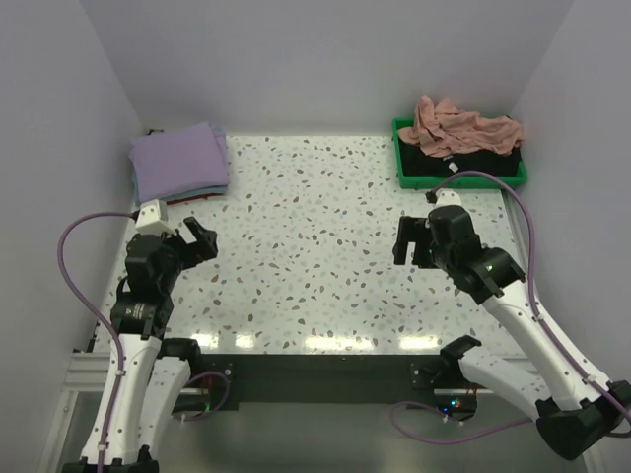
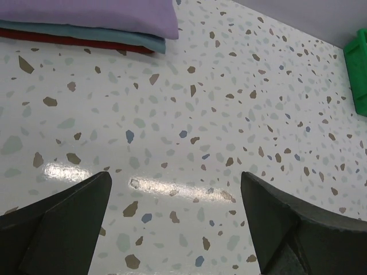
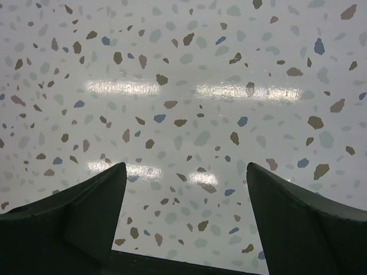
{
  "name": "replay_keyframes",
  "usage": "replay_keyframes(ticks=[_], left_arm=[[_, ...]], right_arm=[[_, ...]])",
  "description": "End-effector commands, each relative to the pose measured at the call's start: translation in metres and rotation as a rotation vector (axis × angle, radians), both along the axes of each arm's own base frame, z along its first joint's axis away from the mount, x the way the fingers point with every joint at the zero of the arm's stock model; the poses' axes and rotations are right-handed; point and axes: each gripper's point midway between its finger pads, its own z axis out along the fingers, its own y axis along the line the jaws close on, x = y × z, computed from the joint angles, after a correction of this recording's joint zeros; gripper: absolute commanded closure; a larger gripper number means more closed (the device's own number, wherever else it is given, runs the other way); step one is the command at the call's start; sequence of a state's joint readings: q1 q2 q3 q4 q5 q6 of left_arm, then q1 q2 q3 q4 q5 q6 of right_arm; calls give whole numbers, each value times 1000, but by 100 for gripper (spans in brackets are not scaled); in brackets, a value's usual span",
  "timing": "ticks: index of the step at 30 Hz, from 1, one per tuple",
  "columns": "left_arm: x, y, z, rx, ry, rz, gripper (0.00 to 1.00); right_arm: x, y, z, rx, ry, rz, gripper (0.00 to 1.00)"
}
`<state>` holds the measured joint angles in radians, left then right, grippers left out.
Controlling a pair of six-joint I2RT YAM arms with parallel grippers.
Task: Fold and stack the t-shirts
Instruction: Grab the tshirt from the pile
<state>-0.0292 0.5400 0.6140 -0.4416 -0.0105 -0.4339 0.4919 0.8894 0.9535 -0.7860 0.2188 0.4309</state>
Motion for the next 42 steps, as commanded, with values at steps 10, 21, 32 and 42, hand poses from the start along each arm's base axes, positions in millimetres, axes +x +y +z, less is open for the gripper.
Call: replay_keyframes(ticks=[10, 21, 32, 42], left_arm=[[1, 10, 14, 21, -54, 63, 0], [-3, 8, 24, 18, -112, 49, 0], [-9, 16, 27, 19, -124, 105, 0], [-10, 19, 25, 19, -118, 128, 0]], right_arm=[[15, 0, 22, 27, -74, -59, 11], [51, -10, 28, -85, -73, -125, 9], [198, -34, 55, -71, -152, -238, 9], [334, -48, 9, -81, -197, -309, 12]])
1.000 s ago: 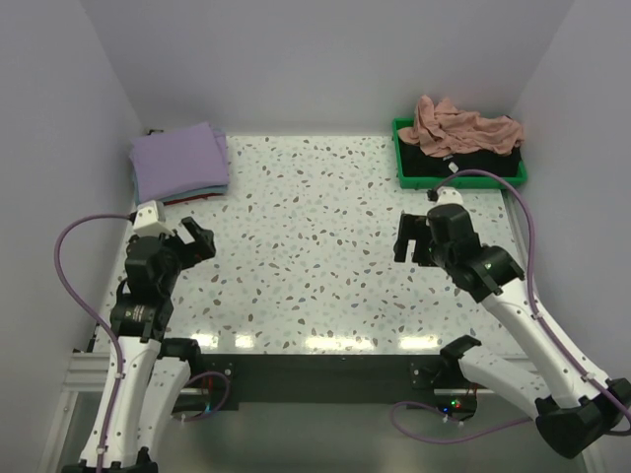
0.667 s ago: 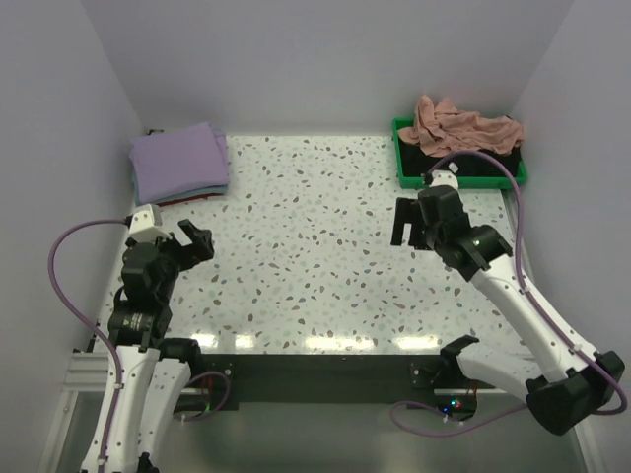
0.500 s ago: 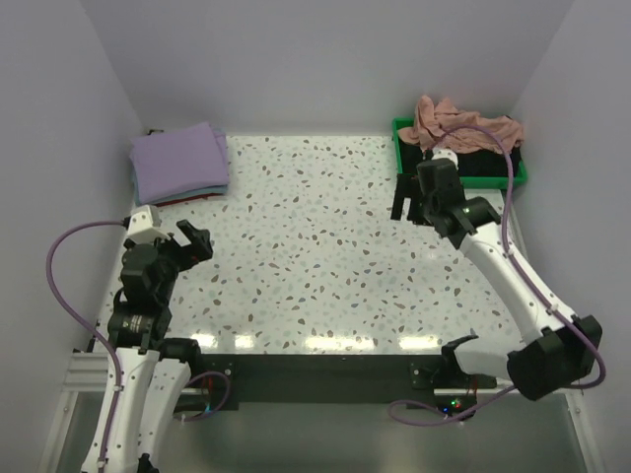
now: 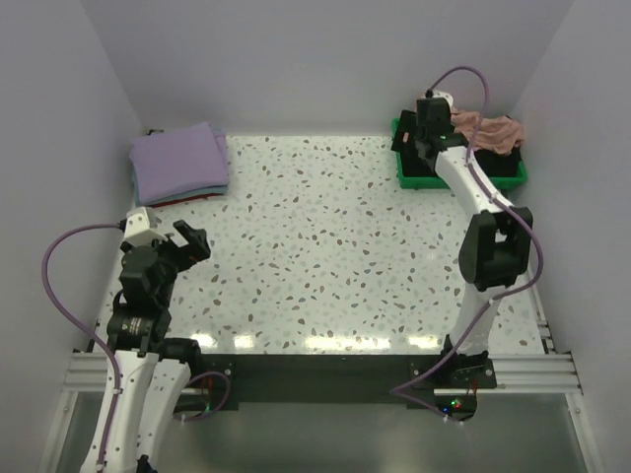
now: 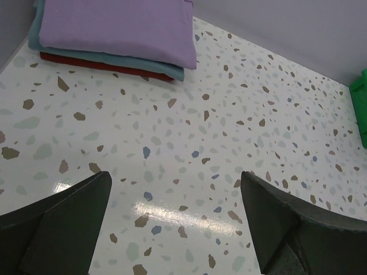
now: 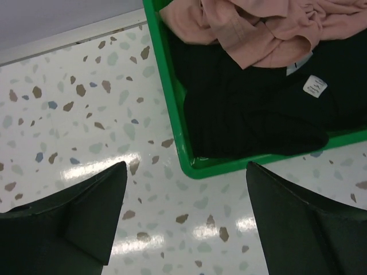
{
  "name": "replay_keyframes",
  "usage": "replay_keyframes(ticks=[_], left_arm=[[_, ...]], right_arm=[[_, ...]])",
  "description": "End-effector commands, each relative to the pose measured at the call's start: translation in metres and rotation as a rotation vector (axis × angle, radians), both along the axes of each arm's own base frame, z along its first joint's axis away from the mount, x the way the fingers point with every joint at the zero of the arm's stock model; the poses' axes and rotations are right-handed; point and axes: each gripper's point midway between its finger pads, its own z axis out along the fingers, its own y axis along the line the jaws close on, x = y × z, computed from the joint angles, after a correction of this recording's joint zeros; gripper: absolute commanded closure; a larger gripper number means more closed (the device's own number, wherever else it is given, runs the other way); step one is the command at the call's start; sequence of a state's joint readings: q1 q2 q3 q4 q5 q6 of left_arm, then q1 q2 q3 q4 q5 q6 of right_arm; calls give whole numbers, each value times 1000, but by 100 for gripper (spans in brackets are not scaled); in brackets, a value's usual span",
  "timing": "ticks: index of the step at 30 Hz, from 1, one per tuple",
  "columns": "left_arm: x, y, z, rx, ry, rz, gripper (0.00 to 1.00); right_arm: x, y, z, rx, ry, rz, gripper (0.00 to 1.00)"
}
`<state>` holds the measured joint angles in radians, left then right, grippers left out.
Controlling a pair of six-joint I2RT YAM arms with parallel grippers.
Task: Fold and stack the t-shirts
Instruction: Grab the tshirt from the pile
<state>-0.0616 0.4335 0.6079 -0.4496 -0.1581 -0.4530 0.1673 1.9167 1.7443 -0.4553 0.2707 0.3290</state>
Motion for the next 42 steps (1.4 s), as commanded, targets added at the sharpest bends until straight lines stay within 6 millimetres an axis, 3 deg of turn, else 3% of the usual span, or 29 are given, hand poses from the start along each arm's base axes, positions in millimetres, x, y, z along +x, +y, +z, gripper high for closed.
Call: replay_keyframes(ticks=[1, 2, 3, 5, 6, 7, 13, 14, 22, 23, 24, 35, 38, 39, 41, 42], left_arm=[[1, 1, 5, -6, -22, 14, 0], [1, 1, 4, -5, -19, 14, 0], [2, 1, 3, -5, -13, 14, 0], [3, -2, 1, -2, -4, -2, 0], [4, -3, 0, 0, 4, -10, 0], [5, -5, -1, 0, 7, -18, 0], [7, -8, -9, 3, 44, -25, 0], [7, -8, -10, 4, 49, -23, 0], [8, -14, -21, 12, 99, -36, 0], [8, -15, -20, 11, 100, -35, 0], [8, -17, -21, 10, 102, -40, 0], [1, -25, -18, 13, 99, -49, 0], [-1, -26, -17, 11, 95, -50, 0], [-1, -26, -17, 11, 92, -50, 0], [-1, -26, -16, 11, 90, -49, 0], [-1, -26, -16, 10, 89, -51, 0]], right_arm=[[49, -2, 16, -14, -142, -10, 12], [57, -3, 10, -24, -145, -18, 12], [67, -7, -12, -38, -117, -33, 12], [87, -17, -8, -53, -151, -72, 12], [95, -18, -28, -66, -128, -78, 12], [106, -21, -17, -71, -171, -89, 12], [139, -43, -35, -155, -210, -174, 11], [139, -53, -35, -177, -211, -219, 11], [153, -69, -22, -173, -301, -290, 10], [156, -73, -34, -178, -284, -294, 10], [160, -74, -27, -171, -302, -294, 10], [167, -93, -68, -86, -238, -292, 14], [174, -86, -75, -35, -236, -227, 30], [175, -85, -74, -28, -237, -215, 44], [177, -81, -63, -22, -261, -189, 61], [176, -79, -52, -18, -278, -177, 80]])
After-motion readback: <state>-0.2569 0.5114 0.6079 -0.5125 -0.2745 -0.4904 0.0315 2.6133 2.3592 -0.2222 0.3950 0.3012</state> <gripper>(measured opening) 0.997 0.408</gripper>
